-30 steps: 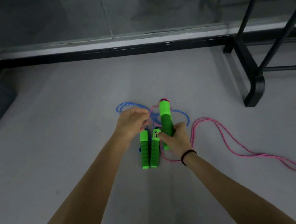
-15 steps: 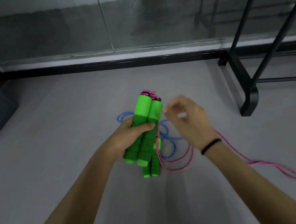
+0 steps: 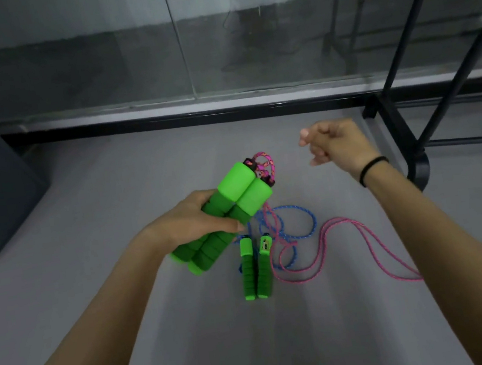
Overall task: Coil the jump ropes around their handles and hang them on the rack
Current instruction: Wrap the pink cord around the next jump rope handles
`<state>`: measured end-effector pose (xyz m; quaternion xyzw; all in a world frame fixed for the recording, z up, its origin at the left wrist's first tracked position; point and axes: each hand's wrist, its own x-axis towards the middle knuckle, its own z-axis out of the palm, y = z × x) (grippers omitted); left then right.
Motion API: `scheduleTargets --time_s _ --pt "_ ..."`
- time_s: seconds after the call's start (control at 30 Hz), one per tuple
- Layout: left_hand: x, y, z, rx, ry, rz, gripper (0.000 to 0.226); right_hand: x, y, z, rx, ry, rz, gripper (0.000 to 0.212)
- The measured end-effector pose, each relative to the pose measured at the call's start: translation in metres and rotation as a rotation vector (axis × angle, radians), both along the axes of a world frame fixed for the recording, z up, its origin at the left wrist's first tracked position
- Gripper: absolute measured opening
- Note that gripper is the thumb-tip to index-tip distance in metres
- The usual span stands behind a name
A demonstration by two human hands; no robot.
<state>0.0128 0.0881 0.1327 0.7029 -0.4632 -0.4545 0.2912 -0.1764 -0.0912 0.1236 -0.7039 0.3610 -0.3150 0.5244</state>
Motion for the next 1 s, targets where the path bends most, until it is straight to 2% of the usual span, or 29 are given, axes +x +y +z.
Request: scheduleTargets --time_s 0.1,0.2,0.27,0.33,0.43,0.47,0.6,0.67,0.77,0.9,0.93,1.0 --pt "0.005 0.002 0.003 0.008 -0.049 -0.041 0.023 -0.003 0.009 0.002 -0.027 -0.013 0.109 0.013" --pt "0.001 0.000 0.006 0.014 -0.095 -0.085 0.023 0.011 0.033 -0.004 -0.033 -0.039 0.432 0.031" --pt "0.001 0.000 0.007 0.024 -0.118 -0.109 0.023 0.019 0.044 -0.009 -0.049 -0.014 0.530 0.026" --pt "0.004 0.003 0.009 0.038 -0.134 -0.127 0.023 0.020 0.047 -0.012 -0.052 0.023 0.521 0.017" --pt "0.011 0.008 0.010 0.037 -0.143 -0.090 0.021 0.010 0.039 -0.023 -0.025 0.044 0.493 0.045" --pt "0.014 0.010 0.010 0.034 -0.142 -0.066 0.020 0.006 0.038 -0.026 -0.007 0.016 0.473 0.045" --pt "0.025 0.014 0.014 0.025 -0.112 0.006 0.020 -0.014 0.027 -0.039 0.089 -0.158 0.289 0.016" --pt "0.029 0.015 0.016 0.033 -0.115 -0.001 0.021 -0.024 0.020 -0.048 0.079 -0.150 0.216 0.009" --pt "0.027 0.013 0.016 0.062 -0.120 -0.022 0.020 -0.029 0.015 -0.060 -0.004 -0.070 0.123 0.013" --pt "0.025 0.012 0.013 0.067 -0.096 0.015 0.018 -0.036 0.018 -0.063 -0.029 -0.194 0.035 0.012" --pt "0.026 0.012 0.014 0.066 -0.092 0.019 0.018 -0.039 0.019 -0.063 -0.022 -0.149 0.074 0.011" --pt "0.026 0.013 0.013 0.074 -0.100 -0.006 0.018 -0.042 0.019 -0.067 -0.039 0.145 0.242 0.012"
